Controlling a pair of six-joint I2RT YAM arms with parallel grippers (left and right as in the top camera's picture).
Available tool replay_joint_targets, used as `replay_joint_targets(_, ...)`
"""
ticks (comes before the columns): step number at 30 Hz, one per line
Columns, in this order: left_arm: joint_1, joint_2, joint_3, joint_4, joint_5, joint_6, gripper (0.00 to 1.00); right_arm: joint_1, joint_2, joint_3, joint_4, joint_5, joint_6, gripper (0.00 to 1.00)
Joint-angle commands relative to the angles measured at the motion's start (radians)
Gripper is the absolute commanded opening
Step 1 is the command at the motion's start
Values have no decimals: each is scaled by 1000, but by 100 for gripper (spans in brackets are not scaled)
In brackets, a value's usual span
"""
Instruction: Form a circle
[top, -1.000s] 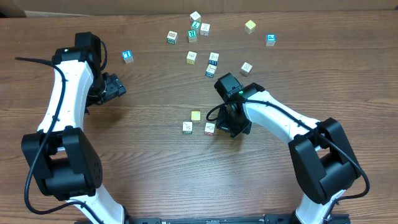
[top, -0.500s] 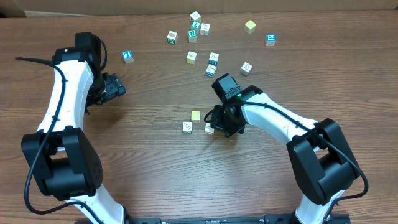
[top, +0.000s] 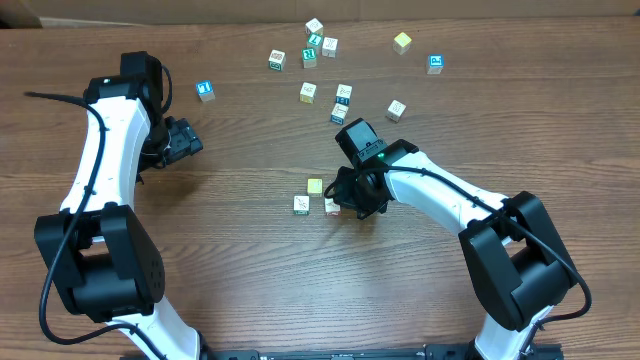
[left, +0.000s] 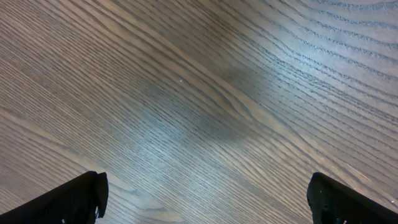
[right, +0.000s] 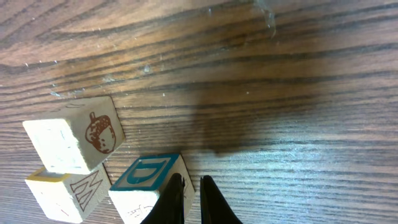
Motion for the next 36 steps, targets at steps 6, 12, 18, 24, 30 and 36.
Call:
replay_joint_targets(6, 0, -18, 16, -3, -13, 18, 100, 2, -36, -9, -30, 18, 4, 7)
replay_joint_targets(12, 0, -18, 16, -2, -13, 18, 100, 2, -36, -9, -43, 10, 3, 7)
replay_joint_targets(18, 0, -18, 16, -3, -13, 18, 100, 2, -36, -9, -40, 10, 4, 7)
replay_joint_targets(24, 0, -18, 16, -3, -13, 18, 100, 2, -36, -9, -44, 11, 3, 7)
replay_joint_targets(30, 0, -18, 16, -3, -13, 18, 100, 2, -36, -9, -47, 11, 4, 8)
replay_joint_targets(36, 0, -18, 16, -3, -13, 18, 100, 2, -36, -9, -33, 11, 4, 8)
